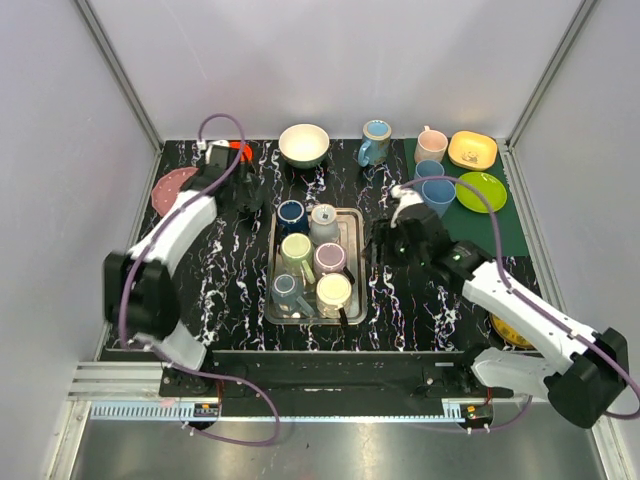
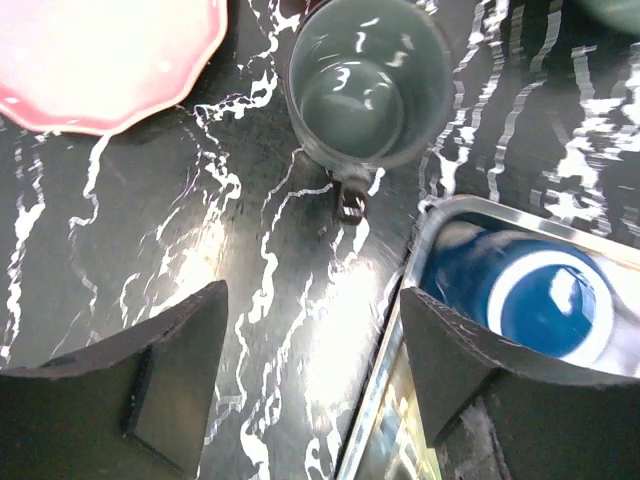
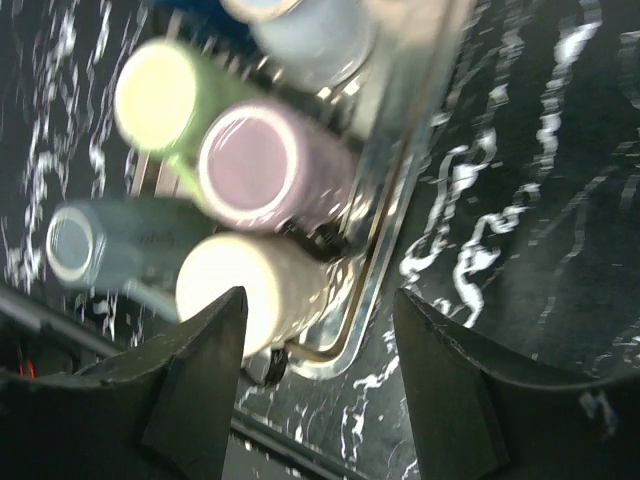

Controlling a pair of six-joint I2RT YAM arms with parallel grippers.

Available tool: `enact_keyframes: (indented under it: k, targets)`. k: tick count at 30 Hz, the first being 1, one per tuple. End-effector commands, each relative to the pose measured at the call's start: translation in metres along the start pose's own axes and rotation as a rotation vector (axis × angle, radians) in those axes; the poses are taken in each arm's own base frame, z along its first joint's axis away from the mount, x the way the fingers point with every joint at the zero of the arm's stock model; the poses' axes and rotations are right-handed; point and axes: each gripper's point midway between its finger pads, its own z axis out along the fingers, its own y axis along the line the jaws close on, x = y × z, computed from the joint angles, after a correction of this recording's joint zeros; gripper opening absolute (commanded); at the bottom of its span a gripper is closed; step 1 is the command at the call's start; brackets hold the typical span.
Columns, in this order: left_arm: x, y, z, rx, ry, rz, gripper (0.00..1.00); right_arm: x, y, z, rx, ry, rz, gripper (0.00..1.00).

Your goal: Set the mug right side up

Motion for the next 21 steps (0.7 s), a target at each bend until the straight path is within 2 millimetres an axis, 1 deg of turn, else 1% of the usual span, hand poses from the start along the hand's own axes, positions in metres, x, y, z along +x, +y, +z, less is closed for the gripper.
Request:
enact_keyframes:
  k: [1, 2, 3, 4, 5, 6, 7, 8, 9, 10, 11, 12, 13, 14, 15, 17, 18, 19, 21]
  targets:
    - [-0.019, 0.003, -0.083, 0.076, -0.177, -0.072, 0.74, 0.041, 0.047, -0.008, -0.182, 0.133, -0.234, 0.66]
    - [-0.02, -0.001, -0.108, 0.117, -0.221, -0.069, 0.74, 0.052, 0.048, -0.011, -0.184, 0.183, -0.259, 0.66]
    - [-0.006, 0.002, -0.112, 0.117, -0.206, -0.056, 0.74, 0.062, 0.049, -0.011, -0.179, 0.217, -0.277, 0.66]
    - [-0.001, 0.002, -0.12, 0.132, -0.213, -0.055, 0.75, 0.071, 0.05, -0.009, -0.168, 0.249, -0.289, 0.66]
    - [0.002, -0.003, -0.138, 0.177, -0.241, -0.062, 0.75, 0.085, 0.053, -0.013, -0.166, 0.289, -0.3, 0.66]
    - [0.016, -0.001, -0.138, 0.18, -0.222, -0.053, 0.75, 0.09, 0.051, -0.012, -0.147, 0.302, -0.305, 0.66]
    - [0.023, -0.002, -0.142, 0.191, -0.22, -0.053, 0.76, 0.098, 0.05, -0.009, -0.131, 0.329, -0.303, 0.67]
    - [0.028, -0.005, -0.154, 0.226, -0.23, -0.065, 0.8, 0.108, 0.053, -0.012, -0.124, 0.361, -0.297, 0.67]
    - [0.043, -0.002, -0.15, 0.219, -0.205, -0.058, 0.99, 0.111, 0.051, -0.01, -0.096, 0.363, -0.297, 0.67]
    - [0.049, -0.001, -0.152, 0.229, -0.197, -0.064, 0.99, 0.117, 0.051, -0.01, -0.081, 0.377, -0.298, 0.67]
    - [0.053, 0.0, -0.158, 0.251, -0.204, -0.088, 0.99, 0.12, 0.054, -0.01, -0.072, 0.377, -0.276, 0.67]
    - [0.064, 0.004, -0.153, 0.244, -0.186, -0.093, 0.99, 0.124, 0.059, -0.012, -0.071, 0.37, -0.286, 0.67]
    - [0.068, 0.006, -0.154, 0.247, -0.185, -0.1, 0.99, 0.126, 0.061, -0.011, -0.061, 0.371, -0.282, 0.67]
    - [0.068, 0.01, -0.157, 0.253, -0.199, -0.115, 0.99, 0.127, 0.065, -0.011, -0.052, 0.365, -0.256, 0.67]
    - [0.074, 0.014, -0.155, 0.241, -0.193, -0.122, 0.99, 0.13, 0.069, -0.01, -0.043, 0.355, -0.26, 0.67]
    - [0.077, 0.02, -0.157, 0.226, -0.198, -0.157, 0.99, 0.134, 0.073, -0.004, -0.01, 0.348, -0.236, 0.67]
    - [0.079, 0.023, -0.155, 0.217, -0.194, -0.172, 0.99, 0.133, 0.071, 0.0, 0.017, 0.331, -0.234, 0.66]
    - [0.081, 0.026, -0.154, 0.203, -0.194, -0.189, 0.99, 0.137, 0.072, 0.004, 0.036, 0.333, -0.237, 0.66]
    - [0.085, 0.029, -0.153, 0.189, -0.185, -0.234, 0.99, 0.136, 0.074, 0.011, 0.059, 0.311, -0.214, 0.65]
